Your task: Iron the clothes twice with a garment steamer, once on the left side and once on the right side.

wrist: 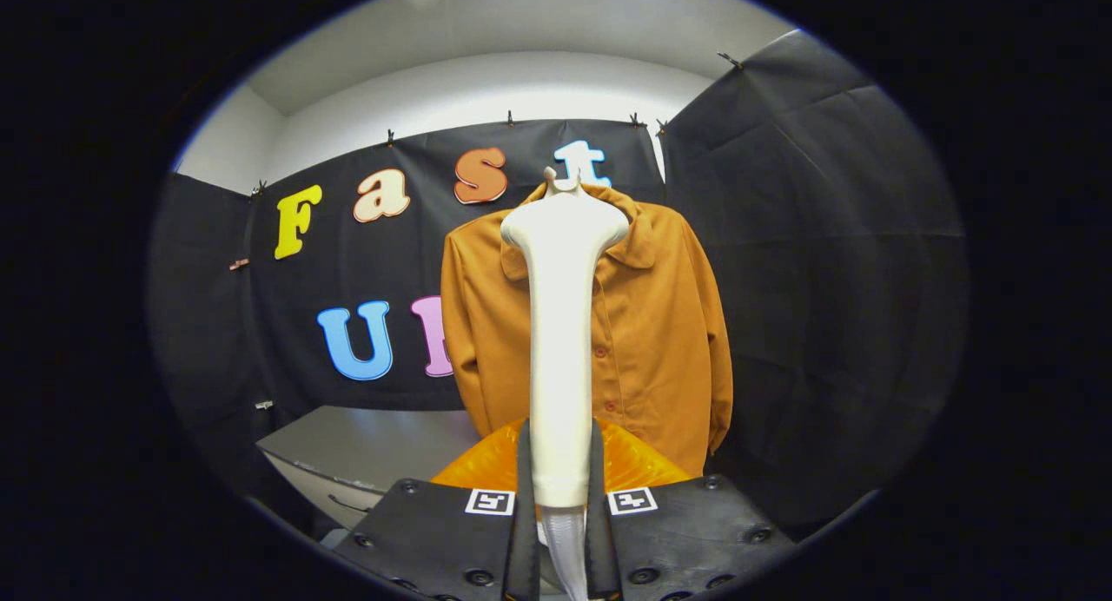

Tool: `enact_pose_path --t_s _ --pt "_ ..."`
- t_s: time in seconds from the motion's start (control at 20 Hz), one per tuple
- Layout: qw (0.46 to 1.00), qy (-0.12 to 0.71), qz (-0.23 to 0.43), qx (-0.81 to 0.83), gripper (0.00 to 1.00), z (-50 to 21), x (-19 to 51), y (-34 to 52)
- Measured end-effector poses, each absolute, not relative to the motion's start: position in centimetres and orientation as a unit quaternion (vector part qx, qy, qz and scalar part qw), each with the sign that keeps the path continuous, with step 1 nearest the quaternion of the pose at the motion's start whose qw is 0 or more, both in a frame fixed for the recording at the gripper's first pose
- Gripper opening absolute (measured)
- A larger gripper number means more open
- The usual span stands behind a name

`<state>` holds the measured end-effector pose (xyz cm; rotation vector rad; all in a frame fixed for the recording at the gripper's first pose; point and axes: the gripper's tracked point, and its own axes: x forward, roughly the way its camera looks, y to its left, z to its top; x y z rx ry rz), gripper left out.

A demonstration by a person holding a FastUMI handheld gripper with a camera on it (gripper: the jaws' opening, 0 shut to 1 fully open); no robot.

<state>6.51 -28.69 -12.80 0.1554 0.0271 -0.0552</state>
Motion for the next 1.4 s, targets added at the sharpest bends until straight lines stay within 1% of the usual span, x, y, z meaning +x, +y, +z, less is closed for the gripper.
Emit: enact_pose_path --t_s 0.25,0.5,0.7,1.0,1.25,1.4 --pt "0.996 -0.022 -0.036 0.080 0.24 -9.2 9.1 -32.7" --pt "0.996 -0.035 -0.037 0.070 0.24 -8.8 12.5 -36.4" --pt "0.997 -0.020 -0.038 0.066 0.24 -11.3 15.7 -38.5" --pt "0.997 0.006 -0.034 0.075 0.24 -16.3 18.5 -40.4" --pt "0.997 0.018 -0.020 0.078 0.24 -19.5 18.9 -40.6" --pt "0.996 0.042 -0.014 0.074 0.24 -22.4 18.6 -40.5"
